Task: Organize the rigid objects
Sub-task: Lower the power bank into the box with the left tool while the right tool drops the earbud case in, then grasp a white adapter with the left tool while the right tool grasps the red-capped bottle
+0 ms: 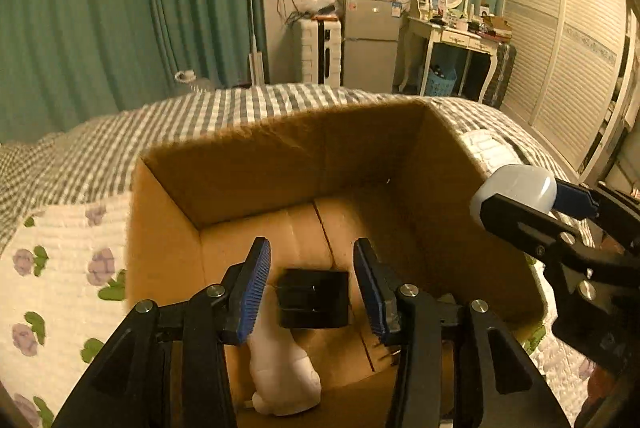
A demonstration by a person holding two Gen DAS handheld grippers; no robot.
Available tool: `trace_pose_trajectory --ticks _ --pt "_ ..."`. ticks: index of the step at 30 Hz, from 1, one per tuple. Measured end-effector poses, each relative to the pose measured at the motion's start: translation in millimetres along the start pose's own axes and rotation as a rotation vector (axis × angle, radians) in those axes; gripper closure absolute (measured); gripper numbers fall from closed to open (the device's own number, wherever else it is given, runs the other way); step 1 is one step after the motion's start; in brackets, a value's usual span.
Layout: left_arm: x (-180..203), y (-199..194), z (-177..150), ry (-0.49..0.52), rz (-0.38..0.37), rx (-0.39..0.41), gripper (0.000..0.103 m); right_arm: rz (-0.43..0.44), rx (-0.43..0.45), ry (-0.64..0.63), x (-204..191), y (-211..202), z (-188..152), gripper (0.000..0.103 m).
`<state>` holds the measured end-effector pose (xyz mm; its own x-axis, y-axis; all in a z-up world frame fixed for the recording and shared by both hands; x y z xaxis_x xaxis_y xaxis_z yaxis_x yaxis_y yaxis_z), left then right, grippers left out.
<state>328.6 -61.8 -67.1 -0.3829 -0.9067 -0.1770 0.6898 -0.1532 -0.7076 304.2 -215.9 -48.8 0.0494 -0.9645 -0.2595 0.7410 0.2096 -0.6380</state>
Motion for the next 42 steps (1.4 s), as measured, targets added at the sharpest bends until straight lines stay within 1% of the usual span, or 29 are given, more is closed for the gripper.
trace_pose_trajectory --ticks 5,8,10,14,19,20,21,22,27,31,35,38,42 --pt "-17.2 -19.6 -5.6 -0.047 0.000 -0.010 0.050 -0.010 0.023 0.000 -4.8 -16.3 11.8 0.053" --pt "-28.4 -34.6 -11.2 -0.050 0.005 -0.010 0.047 -0.021 0.036 -0.016 -13.9 -22.9 16.9 0.053" --pt "-35.7 -44.4 -15.7 -0.050 0.012 -0.005 0.046 -0.016 0.027 -0.022 -21.1 -20.9 18.3 0.053" --pt "-48.3 -55.6 -26.6 -0.049 0.019 -0.012 0.044 -0.050 -0.002 -0.084 -40.4 -3.4 13.9 0.053" --pt "-62.2 -57.0 -41.0 -0.062 0.023 -0.032 0.044 -0.067 -0.038 -0.079 -49.4 13.7 6.9 0.052" --pt "-65.4 -57.8 -44.4 -0.067 0.026 -0.036 0.044 -0.068 -0.048 -0.072 -50.8 16.1 6.2 0.050" --pt "-68.0 -57.6 -46.6 -0.070 0.025 -0.040 0.044 -0.068 -0.048 -0.068 -51.7 15.6 6.4 0.036" --pt "-71.1 -59.2 -50.0 -0.075 0.027 -0.042 0.044 -0.072 -0.038 -0.063 -51.4 12.5 7.2 0.025" --pt "-78.0 -78.3 -61.1 -0.101 0.037 -0.049 0.044 -0.061 -0.020 -0.037 -53.0 -12.2 14.1 0.025" --pt "-78.3 -102.1 -67.4 -0.094 0.053 -0.031 0.044 -0.052 0.000 -0.031 -55.0 -45.4 13.2 0.025" --pt "-75.2 -127.1 -79.5 -0.101 0.062 -0.011 0.044 -0.044 0.007 -0.055 -64.8 -79.0 5.8 0.024" --pt "-74.7 -139.6 -88.9 -0.126 0.062 -0.008 0.044 -0.041 0.016 -0.081 -72.9 -99.8 0.4 0.025" --pt "-72.0 -147.7 -103.3 -0.139 0.074 -0.021 0.044 -0.028 0.020 -0.124 -86.9 -124.0 -17.8 0.025"
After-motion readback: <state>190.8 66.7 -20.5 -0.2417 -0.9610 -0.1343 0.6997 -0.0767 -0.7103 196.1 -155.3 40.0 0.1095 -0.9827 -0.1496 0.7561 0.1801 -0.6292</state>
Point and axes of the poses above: each gripper's, at about its wrist camera, not at the fingertips, and y roughly the way its jaws point, x to its right, z to its top, the point moved 6 cm from there along y, roughly the way its jaws point, and after that the axes turned 13 degrees about y, right-handed, at the moved point
